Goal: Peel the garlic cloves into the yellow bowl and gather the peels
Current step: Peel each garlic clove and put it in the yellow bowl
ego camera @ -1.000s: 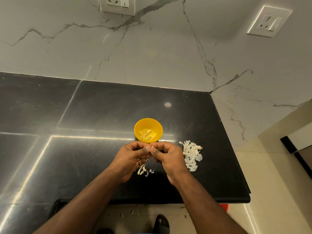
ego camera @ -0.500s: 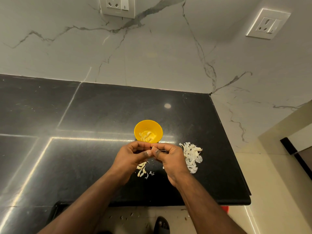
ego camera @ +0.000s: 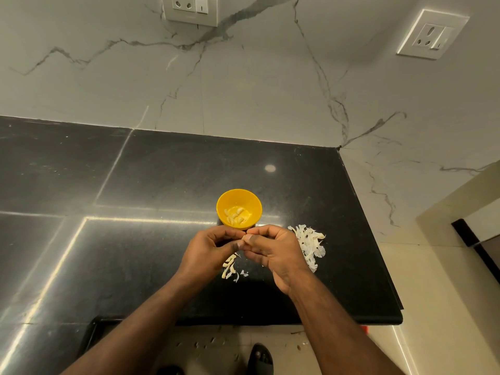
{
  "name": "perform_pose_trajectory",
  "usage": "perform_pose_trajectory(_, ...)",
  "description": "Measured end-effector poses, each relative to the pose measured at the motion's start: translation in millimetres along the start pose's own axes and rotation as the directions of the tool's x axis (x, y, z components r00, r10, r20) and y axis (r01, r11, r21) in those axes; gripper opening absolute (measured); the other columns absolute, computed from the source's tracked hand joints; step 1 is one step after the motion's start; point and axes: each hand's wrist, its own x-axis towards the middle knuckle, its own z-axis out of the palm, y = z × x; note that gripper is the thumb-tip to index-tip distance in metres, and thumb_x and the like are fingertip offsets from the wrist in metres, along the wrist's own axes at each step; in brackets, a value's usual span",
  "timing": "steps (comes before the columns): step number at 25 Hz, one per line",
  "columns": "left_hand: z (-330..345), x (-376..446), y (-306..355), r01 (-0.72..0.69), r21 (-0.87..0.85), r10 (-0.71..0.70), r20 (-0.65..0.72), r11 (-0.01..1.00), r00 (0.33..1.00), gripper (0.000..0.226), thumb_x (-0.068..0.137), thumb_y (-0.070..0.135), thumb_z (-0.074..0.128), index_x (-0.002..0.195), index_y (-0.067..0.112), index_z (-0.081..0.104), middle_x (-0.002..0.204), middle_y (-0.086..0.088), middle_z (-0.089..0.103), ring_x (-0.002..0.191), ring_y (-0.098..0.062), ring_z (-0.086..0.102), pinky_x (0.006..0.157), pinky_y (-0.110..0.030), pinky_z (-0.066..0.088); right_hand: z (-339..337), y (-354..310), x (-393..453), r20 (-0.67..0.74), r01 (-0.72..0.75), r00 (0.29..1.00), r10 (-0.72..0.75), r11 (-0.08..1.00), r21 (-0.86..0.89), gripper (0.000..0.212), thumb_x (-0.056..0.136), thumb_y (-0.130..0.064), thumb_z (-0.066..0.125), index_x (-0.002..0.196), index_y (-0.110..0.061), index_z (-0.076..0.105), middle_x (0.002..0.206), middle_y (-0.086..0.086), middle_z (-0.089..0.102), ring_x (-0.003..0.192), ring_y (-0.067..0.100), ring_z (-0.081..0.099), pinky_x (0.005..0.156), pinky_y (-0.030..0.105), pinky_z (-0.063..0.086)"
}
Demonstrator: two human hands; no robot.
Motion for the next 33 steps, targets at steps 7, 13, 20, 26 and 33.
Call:
perform_pose_trajectory(7, -1, -1, -5, -0.021, 0.082, 0.023, -0.03, 0.996, 0.999, 0.022, 0.087, 0.006, 0.074, 0.095, 0.026, 0.079, 0.096, 0.005, 0.078, 0.096, -0.014, 0.073, 0.094, -0.048, 0.057, 0, -1, -1, -0.019, -0.07, 0.997, 0.07, 0.997, -0.04, 0.016, 0.086, 0.003, 0.072, 0.1, -0.002, 0.066, 0.094, 0.021, 0.076, 0.087, 0.029, 0.076, 0.07, 0.032, 0.061)
perform_pose_trajectory(13, -2, 0, -4, -0.035, 0.109, 0.038, -0.028, 0.993, 0.999, 0.025, 0.089, 0.007, 0.073, 0.094, 0.031, 0.078, 0.097, 0.007, 0.078, 0.097, -0.013, 0.072, 0.094, -0.049, 0.057, 2, -7, -3, -0.026, -0.076, 0.997, 0.075, 0.997, -0.031, 0.018, 0.086, 0.001, 0.072, 0.103, -0.003, 0.066, 0.092, 0.019, 0.076, 0.087, 0.031, 0.076, 0.071, 0.032, 0.059)
perform_pose_trajectory(20, -5, -1, -3, -0.057, 0.152, 0.058, -0.002, 0.987, 0.998, 0.027, 0.087, 0.005, 0.074, 0.094, 0.031, 0.078, 0.095, 0.007, 0.077, 0.094, -0.013, 0.072, 0.089, -0.048, 0.058, 3, -3, 2, -0.028, -0.064, 0.998, 0.062, 0.992, -0.111, 0.02, 0.084, 0.002, 0.073, 0.099, -0.007, 0.067, 0.087, 0.014, 0.076, 0.072, 0.02, 0.072, 0.06, 0.026, 0.054)
perform_pose_trajectory(26, -5, 0, -3, -0.077, 0.161, 0.077, 0.006, 0.984, 0.997, 0.032, 0.086, 0.006, 0.075, 0.091, 0.037, 0.079, 0.095, 0.009, 0.078, 0.095, -0.013, 0.073, 0.089, -0.047, 0.059, 3, -1, 4, -0.009, -0.017, 1.0, 0.016, 0.994, -0.104, 0.02, 0.084, 0.011, 0.067, 0.092, -0.006, 0.061, 0.074, 0.014, 0.071, 0.059, 0.017, 0.064, 0.055, 0.026, 0.051)
perform_pose_trajectory(33, -3, -2, -3, -0.057, 0.056, 0.057, 0.006, 0.997, 0.998, 0.03, 0.088, 0.0, 0.071, 0.089, 0.029, 0.079, 0.095, 0.003, 0.078, 0.095, -0.017, 0.073, 0.091, -0.042, 0.058, 7, 5, 8, -0.041, 0.058, 0.997, -0.067, 0.977, -0.204, 0.019, 0.085, 0.008, 0.064, 0.089, -0.009, 0.059, 0.067, 0.007, 0.062, 0.054, 0.011, 0.058, 0.053, 0.023, 0.046)
